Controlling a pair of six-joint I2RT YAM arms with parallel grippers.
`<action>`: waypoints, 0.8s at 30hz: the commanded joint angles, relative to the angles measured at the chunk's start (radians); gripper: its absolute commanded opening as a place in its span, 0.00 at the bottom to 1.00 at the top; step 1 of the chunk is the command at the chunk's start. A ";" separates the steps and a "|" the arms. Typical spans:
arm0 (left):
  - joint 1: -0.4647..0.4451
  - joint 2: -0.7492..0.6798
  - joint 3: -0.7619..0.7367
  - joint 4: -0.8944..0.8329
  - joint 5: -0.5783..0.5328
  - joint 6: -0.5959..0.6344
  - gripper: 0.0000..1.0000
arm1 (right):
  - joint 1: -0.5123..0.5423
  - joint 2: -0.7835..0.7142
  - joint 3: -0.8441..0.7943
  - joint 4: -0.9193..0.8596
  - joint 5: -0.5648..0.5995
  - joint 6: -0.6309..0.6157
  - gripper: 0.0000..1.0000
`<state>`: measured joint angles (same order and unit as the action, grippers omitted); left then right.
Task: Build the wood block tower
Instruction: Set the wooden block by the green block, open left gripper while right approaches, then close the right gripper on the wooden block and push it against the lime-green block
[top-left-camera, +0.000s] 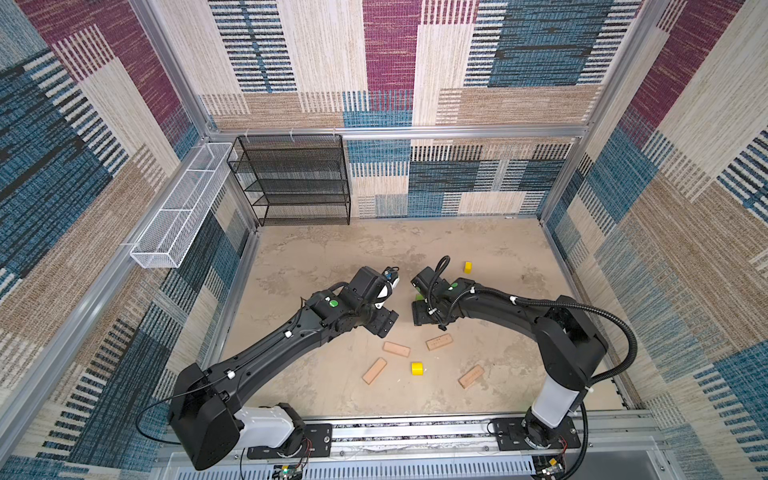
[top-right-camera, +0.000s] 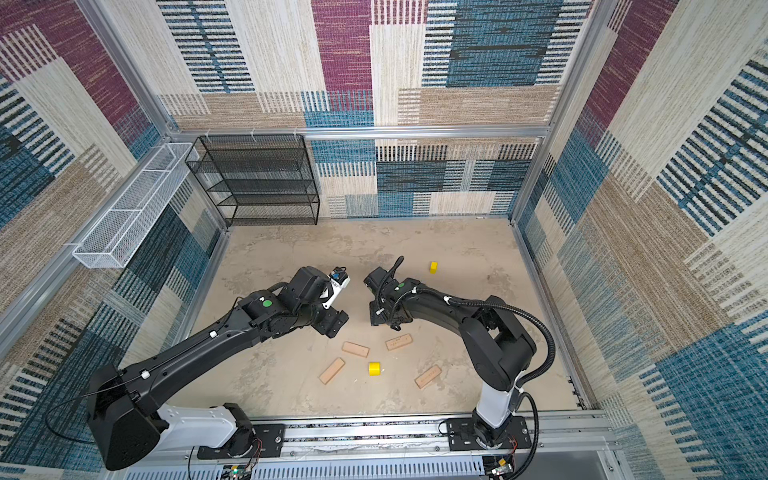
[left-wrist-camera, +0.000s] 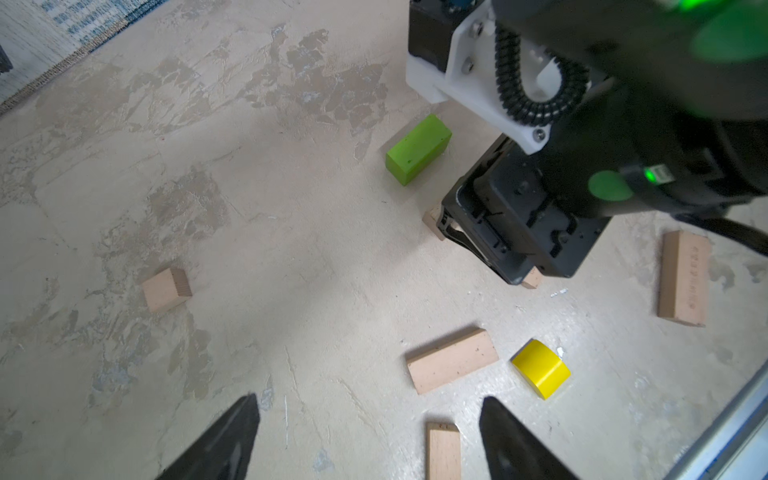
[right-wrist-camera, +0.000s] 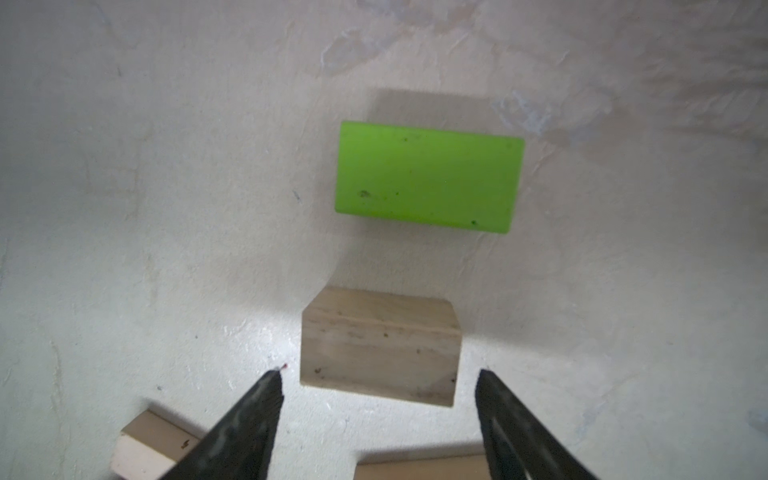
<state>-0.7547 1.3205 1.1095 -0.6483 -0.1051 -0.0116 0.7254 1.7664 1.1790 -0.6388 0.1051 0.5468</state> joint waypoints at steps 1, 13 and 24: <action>0.002 -0.003 0.007 -0.014 -0.027 0.023 0.88 | 0.002 0.011 0.012 0.005 -0.009 0.009 0.77; 0.002 -0.017 0.005 -0.017 -0.058 0.026 0.88 | 0.001 0.028 0.029 -0.018 -0.001 0.024 0.69; 0.002 -0.025 0.007 -0.022 -0.083 0.024 0.88 | 0.001 0.050 0.050 -0.043 0.005 0.031 0.72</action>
<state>-0.7544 1.3014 1.1107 -0.6628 -0.1768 0.0025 0.7254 1.8114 1.2182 -0.6704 0.1047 0.5591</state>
